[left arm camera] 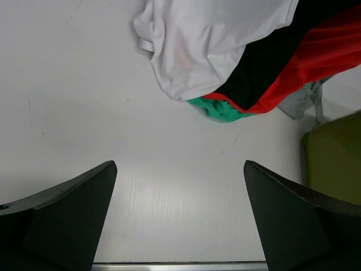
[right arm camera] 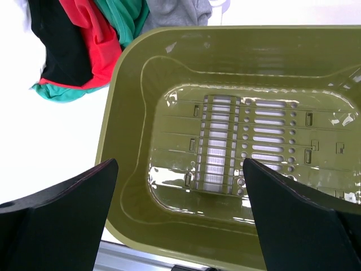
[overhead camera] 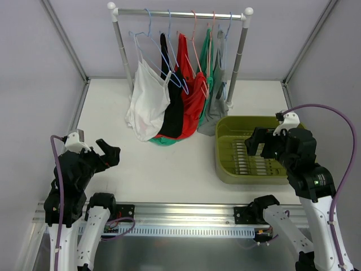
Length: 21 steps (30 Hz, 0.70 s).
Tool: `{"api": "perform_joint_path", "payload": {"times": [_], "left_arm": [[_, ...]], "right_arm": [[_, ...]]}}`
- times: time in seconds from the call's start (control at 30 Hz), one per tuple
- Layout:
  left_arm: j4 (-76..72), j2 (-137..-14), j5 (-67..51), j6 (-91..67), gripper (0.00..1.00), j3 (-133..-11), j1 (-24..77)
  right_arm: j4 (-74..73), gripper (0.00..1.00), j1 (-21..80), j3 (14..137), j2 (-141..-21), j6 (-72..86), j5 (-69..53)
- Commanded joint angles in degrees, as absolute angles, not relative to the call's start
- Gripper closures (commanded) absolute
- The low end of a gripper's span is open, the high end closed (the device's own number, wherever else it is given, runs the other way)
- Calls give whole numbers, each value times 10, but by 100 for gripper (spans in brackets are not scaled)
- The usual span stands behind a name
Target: Remove the tank top from the hanger
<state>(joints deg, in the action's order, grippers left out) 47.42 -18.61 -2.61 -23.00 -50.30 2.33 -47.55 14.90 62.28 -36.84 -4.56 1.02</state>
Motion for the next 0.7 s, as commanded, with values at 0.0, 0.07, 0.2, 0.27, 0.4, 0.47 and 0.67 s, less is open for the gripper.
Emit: {"api": "perform_joint_path", "payload": {"times": [0.0, 0.07, 0.2, 0.27, 0.4, 0.47, 0.67], "left_arm": [[447, -192, 10, -234, 1, -498, 29], [439, -193, 11, -236, 1, -492, 30], [432, -195, 5, -236, 1, -484, 31], [429, -192, 2, -236, 1, -483, 32], [426, -191, 1, -236, 1, -479, 33], [425, -193, -5, -235, 1, -477, 33], [418, -199, -20, -231, 1, -472, 32]], "right_arm": [[-441, 1, 152, 626, -374, -34, 12], [-432, 1, 152, 626, -377, -29, 6], [-364, 0, 153, 611, -372, -2, -91], [-282, 0, 152, 595, -364, 28, -173], [-214, 1, 175, 652, -453, 72, -273], [-219, 1, 215, 734, -508, 52, -246], [-322, 19, 400, 1020, -734, -94, -43]]}}
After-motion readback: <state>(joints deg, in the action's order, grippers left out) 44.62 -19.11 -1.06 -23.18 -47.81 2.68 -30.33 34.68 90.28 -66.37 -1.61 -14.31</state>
